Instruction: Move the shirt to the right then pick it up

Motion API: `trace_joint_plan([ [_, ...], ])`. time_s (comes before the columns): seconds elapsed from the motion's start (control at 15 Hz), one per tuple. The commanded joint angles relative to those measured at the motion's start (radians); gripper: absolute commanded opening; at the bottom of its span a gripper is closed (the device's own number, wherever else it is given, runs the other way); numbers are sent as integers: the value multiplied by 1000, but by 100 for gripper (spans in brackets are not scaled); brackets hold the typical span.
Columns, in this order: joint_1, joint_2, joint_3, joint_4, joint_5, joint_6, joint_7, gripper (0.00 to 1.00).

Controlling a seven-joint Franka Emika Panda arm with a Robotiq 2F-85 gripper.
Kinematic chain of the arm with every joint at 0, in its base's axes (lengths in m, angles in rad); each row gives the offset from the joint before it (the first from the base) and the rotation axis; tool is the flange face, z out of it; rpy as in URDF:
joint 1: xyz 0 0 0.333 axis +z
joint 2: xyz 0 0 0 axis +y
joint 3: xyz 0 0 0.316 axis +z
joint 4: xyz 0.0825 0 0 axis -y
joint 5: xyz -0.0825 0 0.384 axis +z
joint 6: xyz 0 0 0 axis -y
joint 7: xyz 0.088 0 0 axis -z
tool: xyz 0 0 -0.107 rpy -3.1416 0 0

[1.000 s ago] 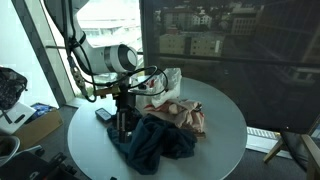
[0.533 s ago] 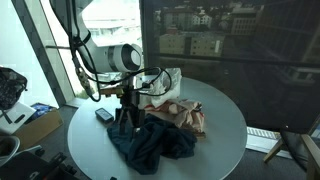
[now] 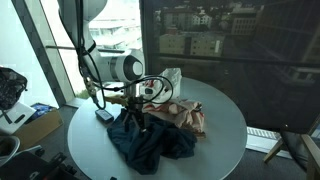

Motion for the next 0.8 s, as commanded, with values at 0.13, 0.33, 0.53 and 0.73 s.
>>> trace_joint_plan([
  [0.13, 26, 79, -65, 12, -45, 147, 46, 100],
  [0.33, 47, 112, -104, 14, -73, 206, 65, 100],
  [0.53, 65, 137, -127, 16, -78, 241, 72, 100],
  [0.73, 83, 146, -142, 14, -77, 261, 71, 74],
])
